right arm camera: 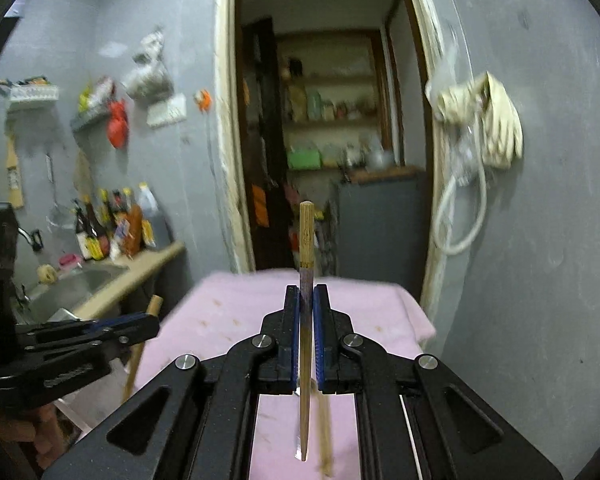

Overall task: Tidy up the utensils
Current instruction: 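Lift both chopsticks upright and carry them over the white caddy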

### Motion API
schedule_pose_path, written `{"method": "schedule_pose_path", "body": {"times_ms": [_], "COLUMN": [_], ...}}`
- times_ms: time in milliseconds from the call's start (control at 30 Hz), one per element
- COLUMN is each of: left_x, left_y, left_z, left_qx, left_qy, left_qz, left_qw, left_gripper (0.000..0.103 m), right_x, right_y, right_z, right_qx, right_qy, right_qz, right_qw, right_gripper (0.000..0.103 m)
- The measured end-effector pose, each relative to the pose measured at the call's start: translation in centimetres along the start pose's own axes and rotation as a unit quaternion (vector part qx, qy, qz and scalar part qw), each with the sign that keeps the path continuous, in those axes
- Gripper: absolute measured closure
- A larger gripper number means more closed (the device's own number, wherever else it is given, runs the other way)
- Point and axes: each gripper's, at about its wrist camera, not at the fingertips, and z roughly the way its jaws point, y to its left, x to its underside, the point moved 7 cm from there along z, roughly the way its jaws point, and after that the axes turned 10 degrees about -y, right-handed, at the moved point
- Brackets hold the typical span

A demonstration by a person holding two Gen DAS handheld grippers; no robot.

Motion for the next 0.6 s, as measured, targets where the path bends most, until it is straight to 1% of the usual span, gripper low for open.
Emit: {"method": "schedule_pose_path", "body": {"times_ms": [67, 233, 333, 500, 600], "left_x": [-1.2, -5.1, -7.0, -9.5, -10.7], "left_y": [0.3, 2.3, 3.6, 6.2, 8.5], "left_z": [-1.0, -4.5, -6.4, -8.9, -10.2], "left_qx": [-0.002, -0.009, -0.014, -0.025, -0.043], "left_qy": [-0.018, -0.074, -0.103, -0.145, -0.172], "left_qz": [0.0, 0.001, -0.003, -0.013, -0.022], "left_qw": [0.9998, 0.9972, 0.9946, 0.989, 0.9839], "left_gripper": [0.095, 0.095, 0.095, 0.095, 0.095], "right_x": [-1.8, -5.1, -6.2, -7.4, -7.5], "right_y": [1.4, 5.7, 8.6, 12.9, 15.3], "right_z": [-0.8, -1.9, -2.3, -2.8, -2.9], "right_qx": [-0.012, -0.041, -0.062, -0.101, -0.125], "right_qy": [-0.02, -0.058, -0.072, -0.081, -0.081], "right_qz": [0.003, 0.004, 0.004, 0.014, 0.021], "right_qw": [1.0, 0.997, 0.995, 0.991, 0.989], "right_gripper": [0.097, 0.097, 0.097, 0.097, 0.097]}}
